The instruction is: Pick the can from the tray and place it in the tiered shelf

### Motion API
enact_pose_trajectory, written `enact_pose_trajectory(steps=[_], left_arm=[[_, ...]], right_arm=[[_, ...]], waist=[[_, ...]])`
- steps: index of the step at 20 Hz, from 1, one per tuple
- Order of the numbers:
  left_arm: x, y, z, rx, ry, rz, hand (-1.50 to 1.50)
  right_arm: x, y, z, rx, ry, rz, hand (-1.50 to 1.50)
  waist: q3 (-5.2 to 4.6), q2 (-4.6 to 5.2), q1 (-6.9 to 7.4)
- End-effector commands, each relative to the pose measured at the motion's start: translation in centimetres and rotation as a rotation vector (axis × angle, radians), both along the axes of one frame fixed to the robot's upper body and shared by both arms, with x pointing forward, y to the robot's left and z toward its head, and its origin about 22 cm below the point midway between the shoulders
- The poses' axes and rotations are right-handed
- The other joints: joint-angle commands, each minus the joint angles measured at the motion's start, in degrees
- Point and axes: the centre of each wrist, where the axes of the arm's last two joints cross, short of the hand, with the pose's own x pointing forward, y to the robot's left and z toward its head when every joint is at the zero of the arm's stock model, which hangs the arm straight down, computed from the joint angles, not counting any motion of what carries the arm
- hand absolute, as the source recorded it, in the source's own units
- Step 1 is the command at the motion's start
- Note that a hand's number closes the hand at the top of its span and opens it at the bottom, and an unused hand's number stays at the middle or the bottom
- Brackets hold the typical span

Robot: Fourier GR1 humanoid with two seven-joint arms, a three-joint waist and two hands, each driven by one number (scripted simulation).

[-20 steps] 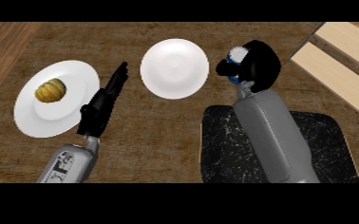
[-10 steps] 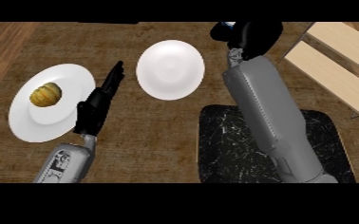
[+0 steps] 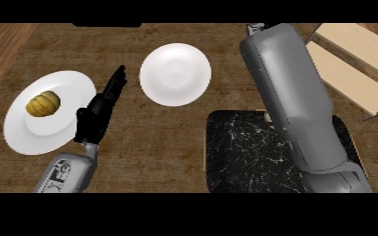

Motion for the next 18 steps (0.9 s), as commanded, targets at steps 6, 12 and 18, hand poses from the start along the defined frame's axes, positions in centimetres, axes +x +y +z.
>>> enact_pose_trajectory(steps=[6,12,18], left_arm=[[-0.9,0.3,-0.4,-0.002,-0.004,0.014,0.0],[-0.5,2.1,0.0,-0.008,-0.006,0.002,0.0],[-0.4,-1.5,-0.5,-0.014,-0.01,0.012,0.0]], right_arm=[[0.7,-1.9,5.4,0.052,-0.017,-0.273,1.5],[1.4,-4.5,6.4,0.02,-0.076,-0.331,1.5],[1.5,-7.8,7.8,-0.043,-0.082,-0.379,1.5]], waist=[[0.06,-0.15,-0.35],[0.06,0.07,-0.31],[0.08,0.09,-0.67]])
